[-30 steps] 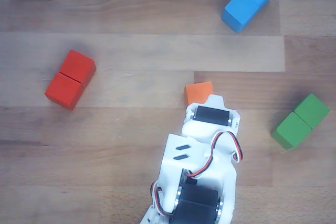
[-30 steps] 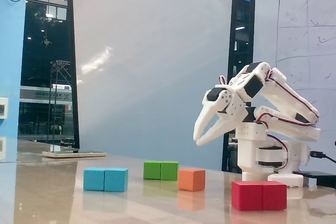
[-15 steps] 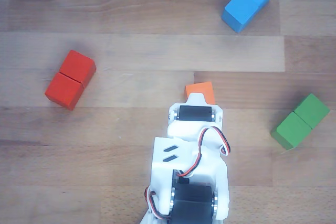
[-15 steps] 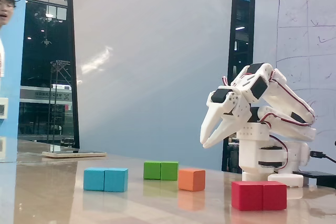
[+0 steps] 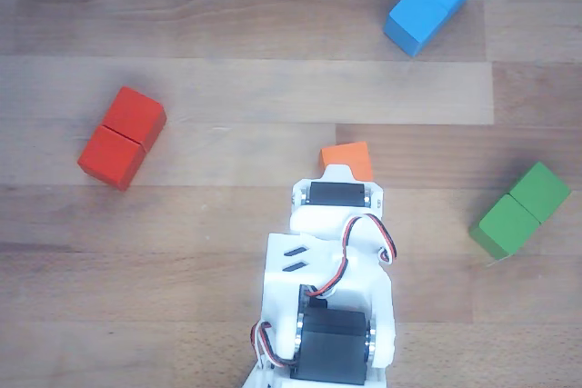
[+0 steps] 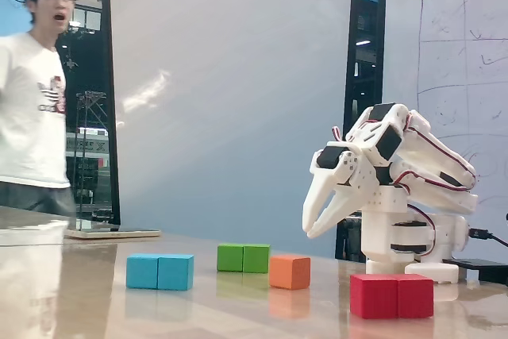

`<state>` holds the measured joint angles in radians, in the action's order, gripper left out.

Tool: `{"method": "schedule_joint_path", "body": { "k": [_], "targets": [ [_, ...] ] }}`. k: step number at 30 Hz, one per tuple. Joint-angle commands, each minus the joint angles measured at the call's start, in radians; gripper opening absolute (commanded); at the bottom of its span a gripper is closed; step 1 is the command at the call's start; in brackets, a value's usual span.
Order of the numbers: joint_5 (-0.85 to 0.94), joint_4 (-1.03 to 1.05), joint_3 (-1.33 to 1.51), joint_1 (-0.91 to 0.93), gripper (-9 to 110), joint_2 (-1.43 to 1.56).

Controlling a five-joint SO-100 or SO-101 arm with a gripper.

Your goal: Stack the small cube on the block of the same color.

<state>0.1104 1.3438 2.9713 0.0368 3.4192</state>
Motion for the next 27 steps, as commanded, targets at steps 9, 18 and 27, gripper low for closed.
{"method": "schedule_joint_path", "body": {
  "k": [9,18,27],
  "targets": [
    [0.008,-0.020,0.015,0.060,0,0.034],
    [0.008,-0.037,0.075,0.175,0,0.032],
    [0.009,-0.037,0.075,0.141,0,0.032]
  ]
}}
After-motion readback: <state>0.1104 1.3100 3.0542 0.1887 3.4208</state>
